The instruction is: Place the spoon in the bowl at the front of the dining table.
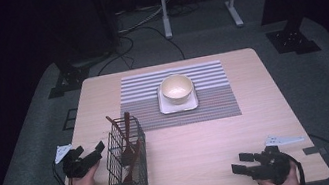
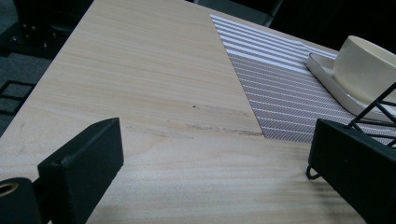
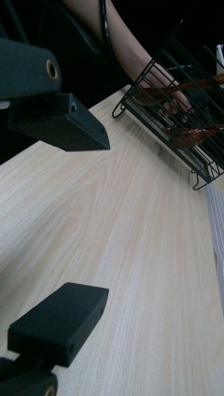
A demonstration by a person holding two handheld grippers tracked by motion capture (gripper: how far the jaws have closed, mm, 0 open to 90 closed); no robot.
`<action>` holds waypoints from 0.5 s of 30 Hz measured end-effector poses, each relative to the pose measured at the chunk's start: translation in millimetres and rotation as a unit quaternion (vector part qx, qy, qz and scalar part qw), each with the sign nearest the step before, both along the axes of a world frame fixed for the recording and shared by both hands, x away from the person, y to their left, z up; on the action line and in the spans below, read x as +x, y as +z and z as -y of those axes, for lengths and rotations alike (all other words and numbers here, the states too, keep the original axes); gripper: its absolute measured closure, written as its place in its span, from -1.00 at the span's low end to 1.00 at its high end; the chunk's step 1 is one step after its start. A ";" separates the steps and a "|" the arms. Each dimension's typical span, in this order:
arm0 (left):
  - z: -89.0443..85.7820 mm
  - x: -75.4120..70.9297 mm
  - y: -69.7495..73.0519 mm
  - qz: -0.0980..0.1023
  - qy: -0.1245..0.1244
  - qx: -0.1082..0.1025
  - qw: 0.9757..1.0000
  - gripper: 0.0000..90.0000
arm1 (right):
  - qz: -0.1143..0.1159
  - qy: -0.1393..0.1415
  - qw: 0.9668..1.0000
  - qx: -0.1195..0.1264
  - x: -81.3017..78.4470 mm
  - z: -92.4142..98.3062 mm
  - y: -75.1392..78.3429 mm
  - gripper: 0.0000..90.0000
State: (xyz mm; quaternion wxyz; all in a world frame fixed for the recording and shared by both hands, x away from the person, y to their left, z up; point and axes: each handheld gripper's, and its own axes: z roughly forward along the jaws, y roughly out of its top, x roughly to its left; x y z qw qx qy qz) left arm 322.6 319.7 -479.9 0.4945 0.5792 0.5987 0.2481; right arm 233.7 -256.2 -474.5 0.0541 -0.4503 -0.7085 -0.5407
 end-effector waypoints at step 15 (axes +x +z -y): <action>0.5 -1.0 0.1 0.005 0.001 0.001 1.000 -0.95 | -0.038 0.037 0.998 0.020 10.8 -12.5 -2.1 -0.50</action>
